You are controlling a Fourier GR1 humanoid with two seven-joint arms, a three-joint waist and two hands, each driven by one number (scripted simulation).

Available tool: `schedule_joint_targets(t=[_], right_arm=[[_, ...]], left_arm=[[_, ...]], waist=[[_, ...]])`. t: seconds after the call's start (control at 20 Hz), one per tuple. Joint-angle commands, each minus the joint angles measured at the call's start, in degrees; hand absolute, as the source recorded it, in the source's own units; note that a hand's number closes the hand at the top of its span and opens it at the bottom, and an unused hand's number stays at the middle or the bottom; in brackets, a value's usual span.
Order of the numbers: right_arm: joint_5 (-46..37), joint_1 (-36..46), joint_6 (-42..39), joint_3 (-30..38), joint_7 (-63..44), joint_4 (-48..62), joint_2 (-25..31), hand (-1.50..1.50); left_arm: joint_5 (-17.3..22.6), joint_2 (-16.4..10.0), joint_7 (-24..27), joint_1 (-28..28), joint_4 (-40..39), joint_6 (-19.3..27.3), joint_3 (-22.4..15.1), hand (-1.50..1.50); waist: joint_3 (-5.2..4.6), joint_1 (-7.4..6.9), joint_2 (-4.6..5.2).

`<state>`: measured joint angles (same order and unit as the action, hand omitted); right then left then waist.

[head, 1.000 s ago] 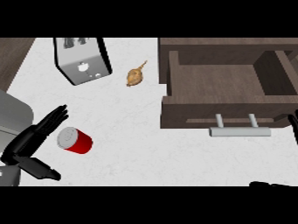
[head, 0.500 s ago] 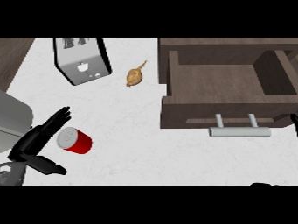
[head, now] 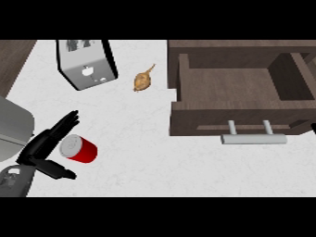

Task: Pick up the can, place it into the drawer and close the drawer

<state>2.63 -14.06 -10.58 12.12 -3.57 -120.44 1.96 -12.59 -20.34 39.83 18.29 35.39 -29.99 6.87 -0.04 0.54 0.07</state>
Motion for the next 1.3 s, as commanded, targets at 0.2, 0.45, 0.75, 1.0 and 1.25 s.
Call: schedule_joint_targets(t=[0.2,0.45,0.75,1.0,1.25], right_arm=[[2.47,-1.74,-1.63,2.63,-0.26,-0.7,0.6,-1.5],[0.82,-1.65,-0.78,0.81,-0.81,-1.67,-0.95,-1.5],[2.15,-1.46,-1.92,1.48,-1.5,-2.88,-0.41,-1.5],[1.88,-1.33,-1.28,1.99,-3.64,-3.68,-0.14,-1.5],[0.4,-1.72,0.84,-2.0,-4.76,-6.8,-1.9,-1.5]], left_arm=[[1.2,0.26,1.73,2.48,-0.68,-4.14,-0.5,-1.5],[-0.1,2.44,3.76,3.25,-4.79,-1.77,-1.68,-1.5],[0.64,2.1,4.31,3.24,-3.57,-3.83,-2.47,-1.5],[-0.86,6.04,4.22,2.91,-2.66,-0.55,-4.92,-1.5],[1.98,5.19,-0.02,2.97,2.43,-4.62,-4.73,1.5]], waist=[[0.03,-0.1,-0.07],[0.01,0.0,-0.02],[0.02,-0.27,-0.1],[0.01,-0.23,-0.06],[0.03,-0.52,-0.17]])
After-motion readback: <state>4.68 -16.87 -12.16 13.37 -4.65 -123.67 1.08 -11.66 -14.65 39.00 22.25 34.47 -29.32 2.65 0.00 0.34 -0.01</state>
